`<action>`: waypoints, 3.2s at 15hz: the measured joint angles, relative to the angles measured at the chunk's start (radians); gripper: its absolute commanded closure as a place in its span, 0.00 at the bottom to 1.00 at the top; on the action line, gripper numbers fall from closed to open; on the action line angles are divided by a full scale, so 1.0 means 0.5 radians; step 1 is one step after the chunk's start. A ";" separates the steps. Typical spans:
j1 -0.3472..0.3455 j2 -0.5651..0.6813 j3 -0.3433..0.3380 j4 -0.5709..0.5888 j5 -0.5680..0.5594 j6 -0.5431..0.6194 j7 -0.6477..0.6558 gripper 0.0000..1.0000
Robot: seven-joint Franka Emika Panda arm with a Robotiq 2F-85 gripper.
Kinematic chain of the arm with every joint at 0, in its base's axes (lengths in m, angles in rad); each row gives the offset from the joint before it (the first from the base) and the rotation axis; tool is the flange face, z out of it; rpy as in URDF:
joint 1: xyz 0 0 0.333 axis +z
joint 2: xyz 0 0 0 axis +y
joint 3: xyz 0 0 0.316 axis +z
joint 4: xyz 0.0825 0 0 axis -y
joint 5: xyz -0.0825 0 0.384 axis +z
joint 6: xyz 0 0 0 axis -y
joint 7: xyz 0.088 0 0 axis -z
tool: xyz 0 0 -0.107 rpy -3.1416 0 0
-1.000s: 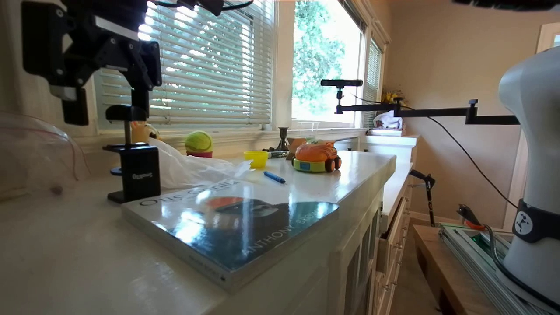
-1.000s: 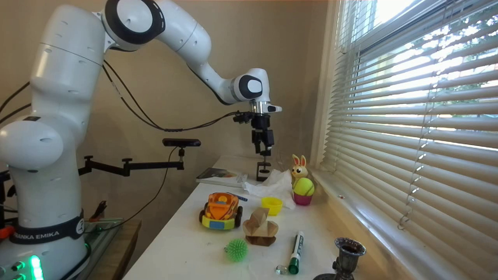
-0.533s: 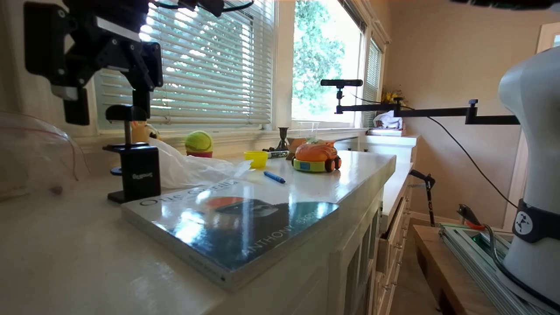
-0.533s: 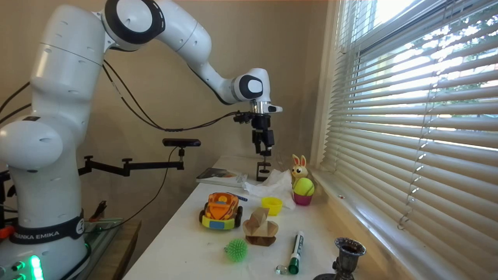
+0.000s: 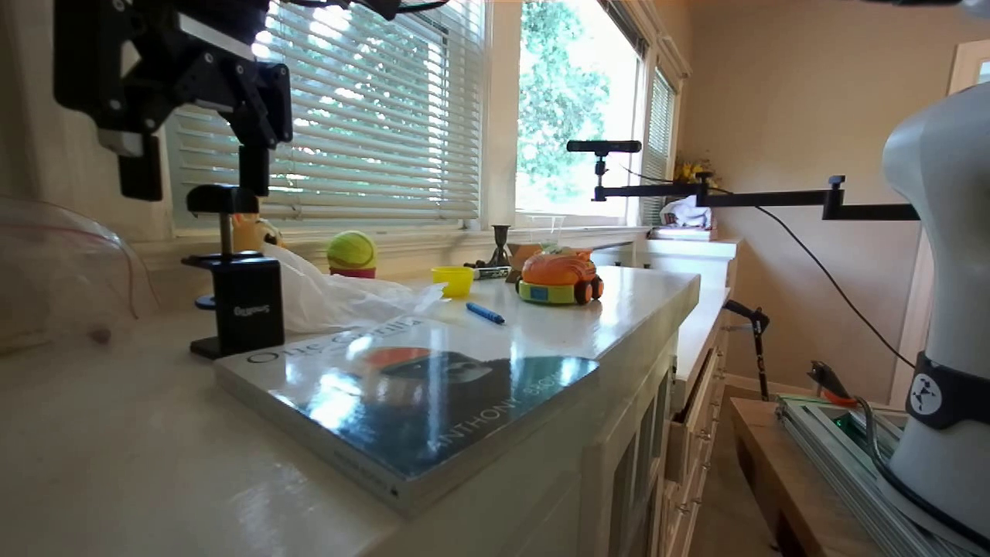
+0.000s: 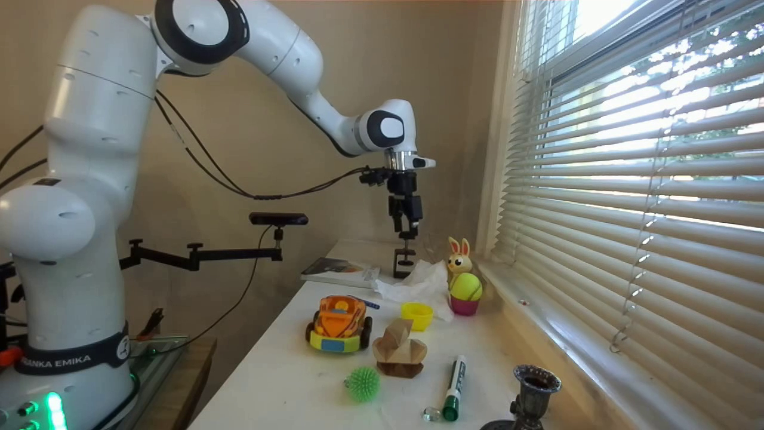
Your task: Rotate the black clamp.
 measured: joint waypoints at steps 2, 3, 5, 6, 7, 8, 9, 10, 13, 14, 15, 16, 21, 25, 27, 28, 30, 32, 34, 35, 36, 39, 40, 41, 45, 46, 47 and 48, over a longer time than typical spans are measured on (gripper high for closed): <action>-0.002 -0.003 0.000 0.000 0.013 -0.016 0.000 0.00; -0.003 -0.003 0.000 0.000 0.024 -0.034 0.000 0.00; -0.005 -0.003 0.000 0.000 0.043 -0.090 0.000 0.00; -0.008 -0.003 -0.001 0.000 0.047 -0.113 0.000 0.00; -0.010 -0.003 -0.001 0.000 0.050 -0.134 0.000 0.00; -0.013 -0.003 -0.001 0.000 0.051 -0.151 0.000 0.00; -0.015 -0.003 -0.001 0.000 0.051 -0.162 0.000 0.00; -0.019 -0.003 -0.001 0.000 0.051 -0.170 0.000 0.00; -0.026 -0.004 -0.006 0.000 0.051 -0.173 0.000 0.00; -0.027 -0.004 -0.009 0.000 0.051 -0.173 0.000 0.18; -0.029 -0.004 -0.011 0.000 0.051 -0.173 0.000 0.28; -0.032 -0.004 -0.012 0.000 0.051 -0.173 -0.001 0.34; -0.039 -0.004 -0.018 0.000 0.051 -0.173 -0.001 0.70; -0.040 -0.004 -0.018 0.000 0.051 -0.173 -0.001 0.97; -0.040 -0.004 -0.018 0.000 0.051 -0.173 -0.001 1.00; -0.040 -0.004 -0.018 0.000 0.051 -0.173 -0.001 1.00; -0.040 -0.004 -0.018 0.000 0.051 -0.173 -0.001 0.97; -0.040 -0.004 -0.018 0.000 0.051 -0.174 -0.001 0.97; -0.040 -0.004 -0.018 0.000 0.051 -0.175 -0.001 0.97; -0.040 -0.004 -0.018 0.000 0.051 -0.175 -0.001 0.97; -0.040 -0.004 -0.018 0.000 0.051 -0.176 -0.001 0.97; -0.032 -0.002 -0.019 0.000 0.029 -0.176 0.086 0.97; -0.024 0.000 -0.020 0.000 0.008 -0.176 0.166 0.97; -0.014 0.002 -0.020 0.000 -0.018 -0.172 0.261 0.97; 0.039 0.025 -0.034 0.005 -0.185 -0.138 0.733 0.97; 0.053 0.033 -0.038 0.009 -0.221 -0.126 0.844 0.97; 0.064 0.041 -0.041 0.014 -0.253 -0.116 0.943 0.97; 0.072 0.051 -0.043 0.020 -0.276 -0.105 1.040 0.97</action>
